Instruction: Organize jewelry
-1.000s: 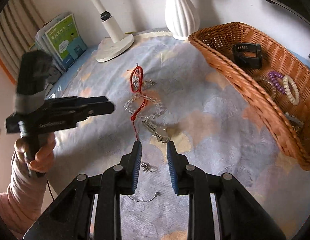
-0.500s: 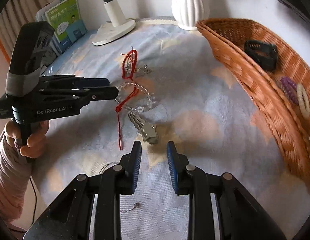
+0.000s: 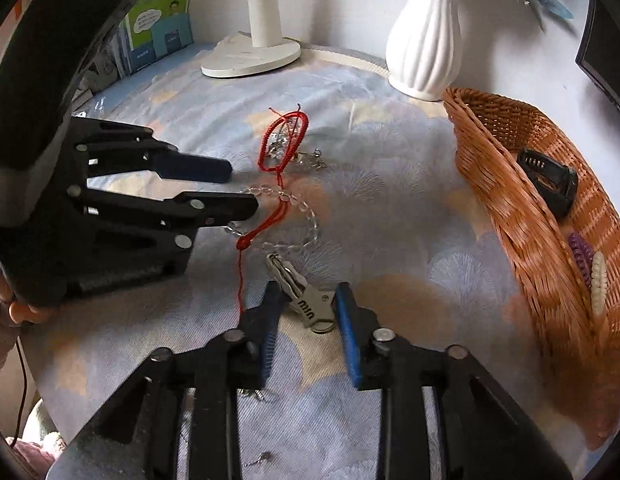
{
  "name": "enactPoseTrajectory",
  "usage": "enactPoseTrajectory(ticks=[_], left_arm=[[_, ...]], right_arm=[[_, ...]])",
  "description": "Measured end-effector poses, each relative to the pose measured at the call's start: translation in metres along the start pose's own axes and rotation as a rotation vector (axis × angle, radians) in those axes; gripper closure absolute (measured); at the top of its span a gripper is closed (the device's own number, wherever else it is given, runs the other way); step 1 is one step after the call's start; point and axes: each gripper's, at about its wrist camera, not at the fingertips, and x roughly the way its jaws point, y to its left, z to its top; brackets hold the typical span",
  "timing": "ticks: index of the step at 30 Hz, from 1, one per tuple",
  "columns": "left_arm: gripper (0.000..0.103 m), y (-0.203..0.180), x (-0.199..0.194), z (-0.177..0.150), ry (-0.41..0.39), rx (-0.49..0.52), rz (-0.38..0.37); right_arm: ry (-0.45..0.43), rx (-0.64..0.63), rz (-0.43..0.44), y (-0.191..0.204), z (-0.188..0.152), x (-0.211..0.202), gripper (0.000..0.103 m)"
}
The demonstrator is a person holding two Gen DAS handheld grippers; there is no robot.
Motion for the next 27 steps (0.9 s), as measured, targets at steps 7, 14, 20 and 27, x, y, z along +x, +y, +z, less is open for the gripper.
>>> enactPoseTrajectory(ticks=[7,14,20,27], left_arm=[[0.096,-0.016,-0.01,-0.006,0.009,0.016,-0.018],[0.096,-0.011,-0.05,-0.007,-0.051,-0.069,-0.245],[0.096,-0.017,-0.085,0.001,-0.109,-0.063,-0.36],[0.095,-0.022,-0.113,0.011,-0.167,-0.04,-0.44]], right_arm=[[0.003,-0.024,-0.061,0.008,-0.015,-0.014,0.077],[-0.021,0.101,-0.06,-0.013,-0.036,-0.045,0.077],[-0.059,0.171,-0.044,-0.022,-0.041,-0.066,0.077],[-0.125,0.212,-0.041,-0.026,-0.043,-0.097,0.077]])
